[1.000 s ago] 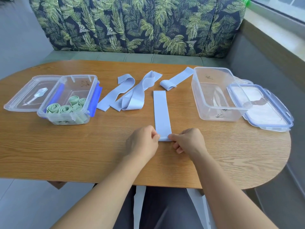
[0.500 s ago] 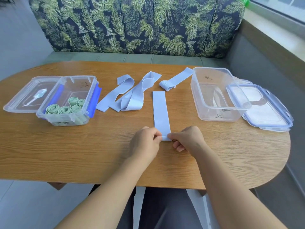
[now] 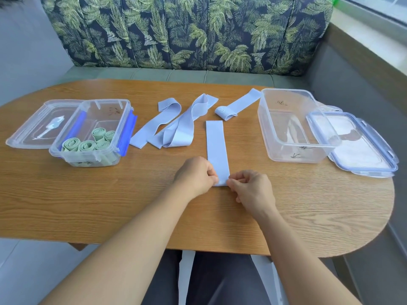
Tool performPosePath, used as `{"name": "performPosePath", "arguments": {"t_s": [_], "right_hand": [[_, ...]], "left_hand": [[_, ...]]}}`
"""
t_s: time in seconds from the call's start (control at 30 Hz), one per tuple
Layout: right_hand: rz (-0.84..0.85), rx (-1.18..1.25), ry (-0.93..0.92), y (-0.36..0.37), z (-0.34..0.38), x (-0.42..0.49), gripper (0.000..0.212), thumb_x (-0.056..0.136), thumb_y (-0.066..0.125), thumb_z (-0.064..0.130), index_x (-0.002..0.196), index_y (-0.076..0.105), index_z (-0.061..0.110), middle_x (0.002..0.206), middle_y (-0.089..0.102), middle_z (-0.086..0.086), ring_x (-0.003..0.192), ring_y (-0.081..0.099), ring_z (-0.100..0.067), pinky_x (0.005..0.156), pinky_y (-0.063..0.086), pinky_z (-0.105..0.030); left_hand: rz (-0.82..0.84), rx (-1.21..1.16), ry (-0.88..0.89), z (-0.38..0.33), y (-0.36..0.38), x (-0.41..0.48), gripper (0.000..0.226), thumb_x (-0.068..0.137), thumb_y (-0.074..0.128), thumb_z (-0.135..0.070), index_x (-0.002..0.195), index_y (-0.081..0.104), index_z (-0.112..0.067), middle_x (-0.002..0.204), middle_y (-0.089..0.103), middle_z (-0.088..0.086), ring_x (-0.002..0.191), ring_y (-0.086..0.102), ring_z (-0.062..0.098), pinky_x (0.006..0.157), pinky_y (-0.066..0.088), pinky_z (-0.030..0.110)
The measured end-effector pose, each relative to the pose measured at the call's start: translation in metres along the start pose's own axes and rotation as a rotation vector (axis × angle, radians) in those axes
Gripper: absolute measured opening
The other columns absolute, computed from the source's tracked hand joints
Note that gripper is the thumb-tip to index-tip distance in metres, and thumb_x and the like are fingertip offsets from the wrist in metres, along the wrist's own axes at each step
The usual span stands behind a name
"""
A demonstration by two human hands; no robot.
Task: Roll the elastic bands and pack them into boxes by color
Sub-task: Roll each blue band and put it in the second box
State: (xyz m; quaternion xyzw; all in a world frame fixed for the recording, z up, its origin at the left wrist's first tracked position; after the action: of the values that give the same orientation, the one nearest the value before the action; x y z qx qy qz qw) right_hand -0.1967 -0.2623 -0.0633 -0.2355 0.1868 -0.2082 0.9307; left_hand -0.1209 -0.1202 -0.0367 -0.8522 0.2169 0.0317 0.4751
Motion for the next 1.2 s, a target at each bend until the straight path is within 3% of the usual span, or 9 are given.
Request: {"name": "performPosePath", "arguments": {"t_s": [0.2,0.4,0.6,0.77,0.87,1.2], "right_hand": [[0.037,-0.027,0.066,0.0,0.006,0.012,0.008,0.077,0.072,0.024,0.07,0.069,0.022,0.058,0.068,0.004,0.047,0.06,-0.012,0.074,0.059,-0.041],[0.089,-0.031,0.105,-0.001,0.009,0.02,0.013,0.079,0.075,0.024,0.071,0.068,0.016,0.058,0.068,0.004,0.047,0.059,-0.012,0.065,0.053,-0.036],[0.113,-0.023,0.137,-0.002,0.009,0.021,0.015,0.078,0.074,0.025,0.073,0.067,0.012,0.053,0.067,0.005,0.044,0.059,-0.01,0.075,0.058,-0.041],[0.068,0.079,0.136,-0.006,0.005,0.012,0.016,0.084,0.066,0.022,0.074,0.067,0.01,0.052,0.066,0.005,0.042,0.056,-0.008,0.055,0.047,-0.028],[0.035,0.138,0.148,-0.008,-0.001,0.006,0.018,0.084,0.065,0.02,0.069,0.068,0.01,0.057,0.069,-0.001,0.05,0.059,-0.013,0.056,0.045,-0.029],[0.01,0.135,0.178,0.004,0.006,0.011,0.02,0.08,0.072,0.026,0.068,0.068,0.01,0.051,0.068,-0.002,0.053,0.064,-0.018,0.065,0.054,-0.038]], "left_hand": [[-0.181,-0.207,-0.054,0.017,0.003,-0.011,0.006,0.083,0.073,-0.024,0.084,0.071,-0.019,0.078,0.067,-0.009,0.079,0.063,0.011,0.074,0.05,0.024],[-0.259,-0.401,-0.199,0.031,0.015,-0.02,0.013,0.077,0.076,-0.027,0.085,0.068,-0.021,0.079,0.073,-0.001,0.079,0.07,0.016,0.08,0.058,0.036],[-0.254,-0.332,-0.249,0.024,0.014,-0.013,0.019,0.076,0.075,-0.04,0.076,0.068,-0.022,0.073,0.071,-0.003,0.074,0.07,0.016,0.072,0.059,0.037],[-0.175,-0.342,-0.333,0.021,0.004,-0.006,0.021,0.075,0.075,-0.033,0.068,0.067,-0.014,0.059,0.07,-0.001,0.068,0.071,0.019,0.073,0.06,0.037],[-0.154,-0.327,-0.354,0.018,0.001,-0.002,0.021,0.074,0.075,-0.031,0.072,0.068,-0.012,0.051,0.067,-0.003,0.066,0.07,0.015,0.073,0.061,0.036],[-0.165,-0.276,-0.365,0.016,-0.002,0.005,0.029,0.066,0.078,-0.037,0.079,0.071,-0.012,0.068,0.072,0.001,0.068,0.07,0.019,0.071,0.061,0.037]]}}
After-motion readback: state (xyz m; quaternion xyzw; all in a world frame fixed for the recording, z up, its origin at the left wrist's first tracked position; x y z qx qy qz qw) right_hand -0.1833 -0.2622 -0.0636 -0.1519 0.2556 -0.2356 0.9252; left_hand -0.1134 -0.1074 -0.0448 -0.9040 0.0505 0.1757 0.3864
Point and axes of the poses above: each hand's wrist, its own x-axis towards the middle knuckle, its own y-axis out of the palm, z = x × y, the point moved 6 cm from there along x, towards the middle knuckle
